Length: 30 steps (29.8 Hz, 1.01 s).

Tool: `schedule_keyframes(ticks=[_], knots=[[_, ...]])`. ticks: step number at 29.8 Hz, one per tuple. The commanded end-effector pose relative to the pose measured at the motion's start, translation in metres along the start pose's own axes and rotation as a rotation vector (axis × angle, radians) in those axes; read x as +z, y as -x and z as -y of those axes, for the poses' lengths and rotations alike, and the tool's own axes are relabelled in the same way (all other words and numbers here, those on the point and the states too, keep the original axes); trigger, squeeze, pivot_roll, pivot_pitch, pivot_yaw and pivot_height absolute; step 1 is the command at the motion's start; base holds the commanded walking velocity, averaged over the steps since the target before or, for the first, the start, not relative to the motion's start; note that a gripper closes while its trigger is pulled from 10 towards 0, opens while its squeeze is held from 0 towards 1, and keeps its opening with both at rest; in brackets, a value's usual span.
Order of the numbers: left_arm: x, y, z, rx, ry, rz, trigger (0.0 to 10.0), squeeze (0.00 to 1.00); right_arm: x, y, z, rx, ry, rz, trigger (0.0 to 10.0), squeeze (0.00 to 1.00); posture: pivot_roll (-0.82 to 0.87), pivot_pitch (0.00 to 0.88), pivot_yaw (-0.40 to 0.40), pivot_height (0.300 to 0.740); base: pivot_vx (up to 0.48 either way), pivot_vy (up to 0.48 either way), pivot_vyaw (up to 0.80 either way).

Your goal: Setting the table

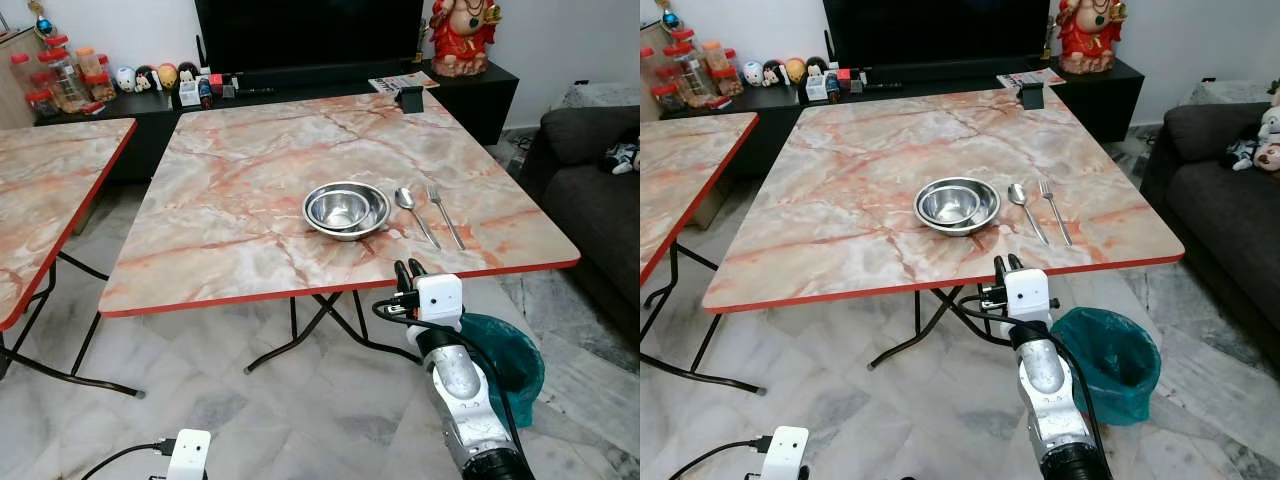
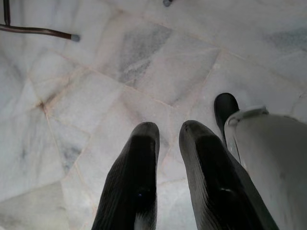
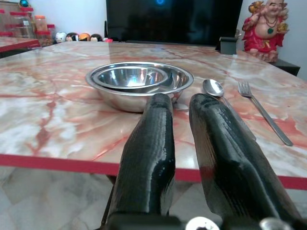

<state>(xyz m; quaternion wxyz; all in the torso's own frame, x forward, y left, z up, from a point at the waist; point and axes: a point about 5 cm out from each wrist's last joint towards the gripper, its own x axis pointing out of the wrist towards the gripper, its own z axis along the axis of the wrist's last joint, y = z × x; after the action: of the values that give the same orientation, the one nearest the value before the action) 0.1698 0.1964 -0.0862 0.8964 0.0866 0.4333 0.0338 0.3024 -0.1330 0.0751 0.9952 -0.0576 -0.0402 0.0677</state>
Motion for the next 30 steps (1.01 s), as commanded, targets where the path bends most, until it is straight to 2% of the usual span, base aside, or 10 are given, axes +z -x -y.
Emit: schedule_keyframes(ticks=[1,4,7,15,17,21,23,27,29,30], knots=[[0.002,-0.001,-0.007,0.016,-0.012,0.004,10.0,0.0,-0.009,0.002,-0.005,0.007,-0.015,-0.043,10.0,0.0,0.0,0.019,0.07,0.714,0.0,0.48,0.0],[0.002,-0.001,-0.008,0.017,-0.015,0.005,10.0,0.0,-0.022,0.008,-0.004,0.01,-0.027,-0.099,10.0,0.0,0.0,0.014,0.07,0.714,0.0,0.48,0.0],[0.001,-0.001,-0.009,0.019,-0.017,0.004,10.0,0.0,-0.049,0.022,0.0,-0.003,-0.052,-0.236,10.0,0.0,0.0,0.009,0.071,0.714,0.0,0.48,0.0],[0.002,-0.001,-0.01,0.021,-0.031,0.004,10.0,0.0,-0.091,0.054,0.011,-0.046,-0.069,-0.467,10.0,0.0,0.0,0.016,0.081,0.714,0.0,0.412,0.0],[0.002,-0.001,-0.01,0.022,-0.034,0.003,10.0,0.0,-0.098,0.061,0.012,-0.063,-0.089,-0.514,10.0,0.0,0.0,0.016,0.081,0.714,0.0,0.0,0.0],[0.002,-0.001,-0.009,0.015,-0.037,0.005,10.0,0.0,-0.121,0.083,0.011,-0.079,-0.182,-0.701,10.0,0.0,0.01,0.021,0.084,0.714,0.0,0.0,0.0],[0.002,-0.001,-0.009,0.011,-0.036,0.009,10.0,0.0,-0.127,0.091,0.009,-0.069,-0.172,-0.75,10.0,0.0,0.01,0.022,0.084,0.714,0.0,0.0,0.0],[0.002,-0.001,-0.008,0.013,-0.02,0.004,10.0,0.0,-0.146,0.123,0.012,-0.088,-0.153,-0.928,10.0,0.0,0.02,0.02,0.081,0.714,0.0,0.0,0.0],[0.002,-0.001,-0.008,0.013,-0.018,0.005,10.0,0.0,-0.147,0.125,0.013,-0.09,-0.156,-0.937,10.0,0.0,0.02,0.02,0.081,0.714,0.0,0.0,0.0],[0.002,-0.001,-0.008,0.015,-0.017,0.001,10.0,0.0,-0.151,0.133,0.015,-0.108,-0.157,-0.979,10.0,0.0,0.02,0.02,0.087,0.714,0.0,0.0,0.0]])
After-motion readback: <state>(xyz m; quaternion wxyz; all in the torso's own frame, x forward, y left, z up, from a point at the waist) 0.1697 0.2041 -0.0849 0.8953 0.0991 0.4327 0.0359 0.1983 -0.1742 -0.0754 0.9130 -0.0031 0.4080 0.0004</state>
